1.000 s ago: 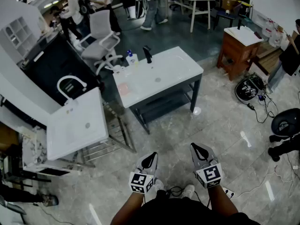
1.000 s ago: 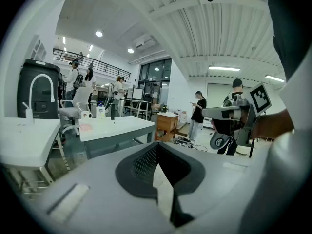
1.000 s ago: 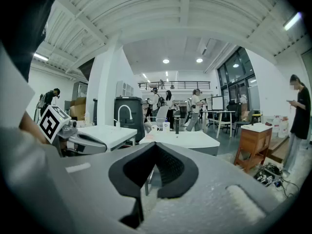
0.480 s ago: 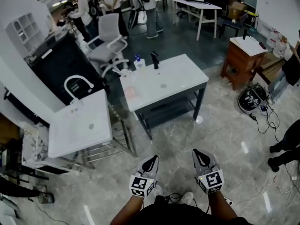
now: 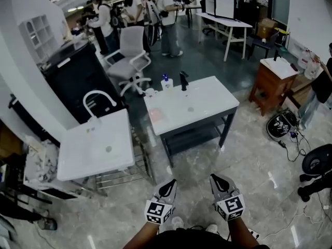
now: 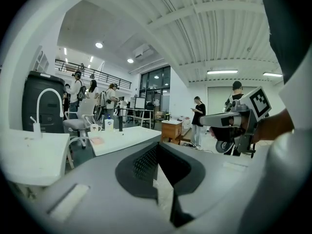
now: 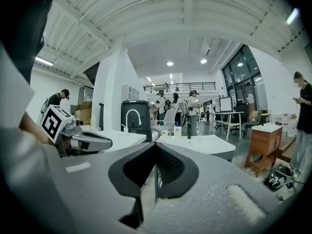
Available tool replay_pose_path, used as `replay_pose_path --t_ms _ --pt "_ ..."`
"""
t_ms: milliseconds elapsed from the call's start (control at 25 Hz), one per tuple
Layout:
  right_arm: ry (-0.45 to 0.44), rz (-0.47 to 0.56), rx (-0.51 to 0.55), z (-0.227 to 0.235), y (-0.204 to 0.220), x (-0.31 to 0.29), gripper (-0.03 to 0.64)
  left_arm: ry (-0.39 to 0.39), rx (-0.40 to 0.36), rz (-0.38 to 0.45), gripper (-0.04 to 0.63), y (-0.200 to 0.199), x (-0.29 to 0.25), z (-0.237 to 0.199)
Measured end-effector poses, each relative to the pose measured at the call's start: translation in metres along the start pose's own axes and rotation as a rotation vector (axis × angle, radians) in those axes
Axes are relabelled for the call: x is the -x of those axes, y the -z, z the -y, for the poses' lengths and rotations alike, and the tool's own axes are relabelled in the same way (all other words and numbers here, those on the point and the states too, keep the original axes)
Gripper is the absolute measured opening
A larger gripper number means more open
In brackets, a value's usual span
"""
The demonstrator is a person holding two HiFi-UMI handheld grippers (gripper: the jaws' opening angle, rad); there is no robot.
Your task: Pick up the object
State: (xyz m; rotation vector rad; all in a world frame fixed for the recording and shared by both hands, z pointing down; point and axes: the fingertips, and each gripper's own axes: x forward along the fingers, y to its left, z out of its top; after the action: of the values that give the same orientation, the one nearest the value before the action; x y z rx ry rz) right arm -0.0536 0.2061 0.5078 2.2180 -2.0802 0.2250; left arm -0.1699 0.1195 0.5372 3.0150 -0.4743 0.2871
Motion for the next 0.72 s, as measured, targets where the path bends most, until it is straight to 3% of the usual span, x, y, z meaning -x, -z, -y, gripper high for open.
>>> replay_pose_path --t_ms 360,720 --pt "0.029 0.027 0.014 -0.036 -0.011 -0.029 0.005 0.035 -0.003 0.012 0.018 0.001 0.012 -0.042" --pt "0.055 -0.028 0.005 -0.024 0.003 -0.041 0.005 0.065 0.012 0.035 0.018 0.004 -0.001 -0.046"
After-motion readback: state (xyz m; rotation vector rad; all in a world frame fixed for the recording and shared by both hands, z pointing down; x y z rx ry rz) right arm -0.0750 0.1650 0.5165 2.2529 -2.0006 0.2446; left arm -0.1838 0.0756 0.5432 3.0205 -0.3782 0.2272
